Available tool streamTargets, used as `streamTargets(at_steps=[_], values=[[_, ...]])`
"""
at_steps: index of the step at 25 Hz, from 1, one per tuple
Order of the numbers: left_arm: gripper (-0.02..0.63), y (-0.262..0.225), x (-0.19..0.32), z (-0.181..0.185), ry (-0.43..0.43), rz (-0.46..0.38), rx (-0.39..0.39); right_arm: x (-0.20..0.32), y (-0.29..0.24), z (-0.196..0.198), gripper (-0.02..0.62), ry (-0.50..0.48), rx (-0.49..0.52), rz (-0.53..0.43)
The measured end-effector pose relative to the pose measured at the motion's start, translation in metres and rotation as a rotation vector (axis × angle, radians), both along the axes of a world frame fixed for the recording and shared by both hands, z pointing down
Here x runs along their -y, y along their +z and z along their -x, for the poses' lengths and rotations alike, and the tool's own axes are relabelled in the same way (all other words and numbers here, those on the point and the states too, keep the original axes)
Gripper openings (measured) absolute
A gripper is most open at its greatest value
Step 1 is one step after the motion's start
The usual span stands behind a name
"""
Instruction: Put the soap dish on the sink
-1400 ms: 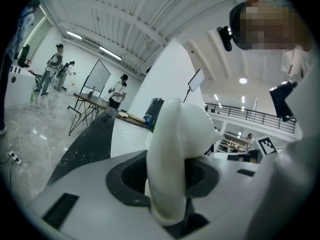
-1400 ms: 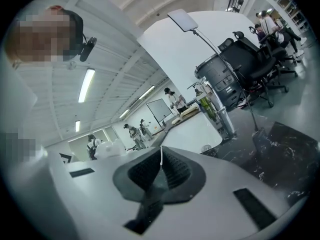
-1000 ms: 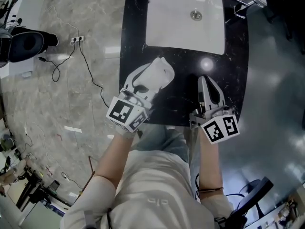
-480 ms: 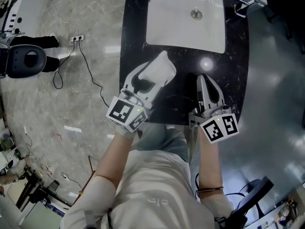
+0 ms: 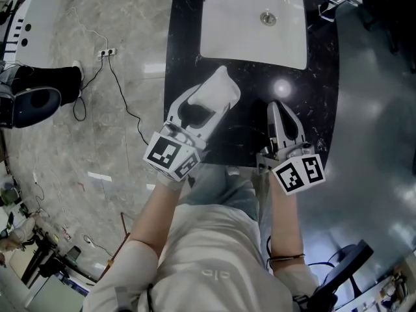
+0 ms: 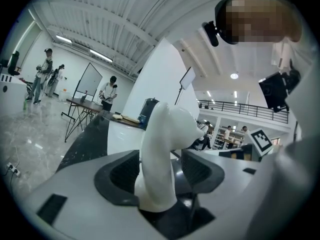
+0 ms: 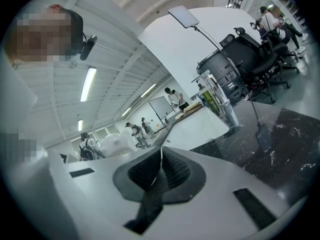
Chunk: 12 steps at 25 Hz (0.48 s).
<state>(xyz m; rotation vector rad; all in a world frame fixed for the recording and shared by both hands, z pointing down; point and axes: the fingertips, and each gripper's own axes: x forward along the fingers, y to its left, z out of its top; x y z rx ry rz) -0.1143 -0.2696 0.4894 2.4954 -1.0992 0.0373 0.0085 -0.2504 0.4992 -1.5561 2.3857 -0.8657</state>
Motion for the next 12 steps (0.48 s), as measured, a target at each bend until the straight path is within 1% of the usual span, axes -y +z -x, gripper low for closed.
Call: streamTargets(at_steps=[5,9,12], values=[[0.253,0.000,-0.012,0.003,0.000,-0.016,-0.002,-0.010,-0.006,0.002,0.025,-0.007,0.001,-0.009],[0.258,-0.005,-0.022,0.007,-0.017,-0.010,0.013,-0.020,-0.012,0.002,0.025,-0.007,0.003,-0.018],[0.261,-0.006,-0.031,0.011,-0.026,-0.027,0.006,-0.029,-0.017,0.003,0.025,-0.009,0.003,-0.027]])
